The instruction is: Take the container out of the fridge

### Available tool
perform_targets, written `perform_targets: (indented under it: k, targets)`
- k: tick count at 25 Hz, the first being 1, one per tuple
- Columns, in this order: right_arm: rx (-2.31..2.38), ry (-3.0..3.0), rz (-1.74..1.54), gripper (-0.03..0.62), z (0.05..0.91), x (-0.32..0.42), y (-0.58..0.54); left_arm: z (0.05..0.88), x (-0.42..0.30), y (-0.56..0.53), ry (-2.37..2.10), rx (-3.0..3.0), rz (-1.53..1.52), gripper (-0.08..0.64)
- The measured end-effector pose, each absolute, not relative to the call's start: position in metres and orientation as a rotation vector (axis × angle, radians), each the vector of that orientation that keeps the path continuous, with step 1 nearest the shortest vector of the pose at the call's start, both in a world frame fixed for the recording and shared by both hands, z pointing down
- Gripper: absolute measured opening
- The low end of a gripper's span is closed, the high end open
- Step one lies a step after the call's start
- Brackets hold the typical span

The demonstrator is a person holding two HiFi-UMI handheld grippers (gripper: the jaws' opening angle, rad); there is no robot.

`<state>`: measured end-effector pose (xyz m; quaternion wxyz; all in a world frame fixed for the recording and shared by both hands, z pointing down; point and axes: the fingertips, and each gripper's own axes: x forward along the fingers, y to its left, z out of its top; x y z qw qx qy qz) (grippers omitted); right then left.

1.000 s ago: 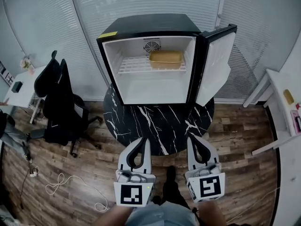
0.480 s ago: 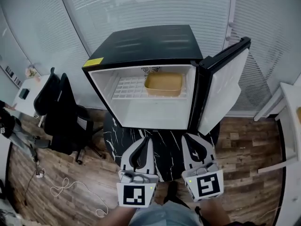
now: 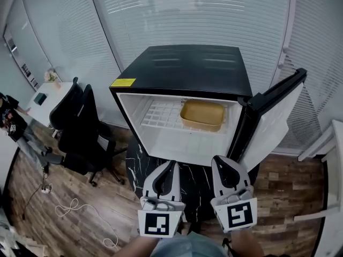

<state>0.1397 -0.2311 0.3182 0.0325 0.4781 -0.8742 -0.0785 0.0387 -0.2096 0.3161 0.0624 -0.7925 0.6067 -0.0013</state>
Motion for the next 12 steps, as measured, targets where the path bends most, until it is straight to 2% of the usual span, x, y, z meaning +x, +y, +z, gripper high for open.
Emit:
perform_targets:
  k: [12]
  targets:
    - [1.406,-2.652,-0.327,0.014,0.312,0.107,-0.288,0.318,0.009,-0.269,1.852,-2.405,0.057,0.014]
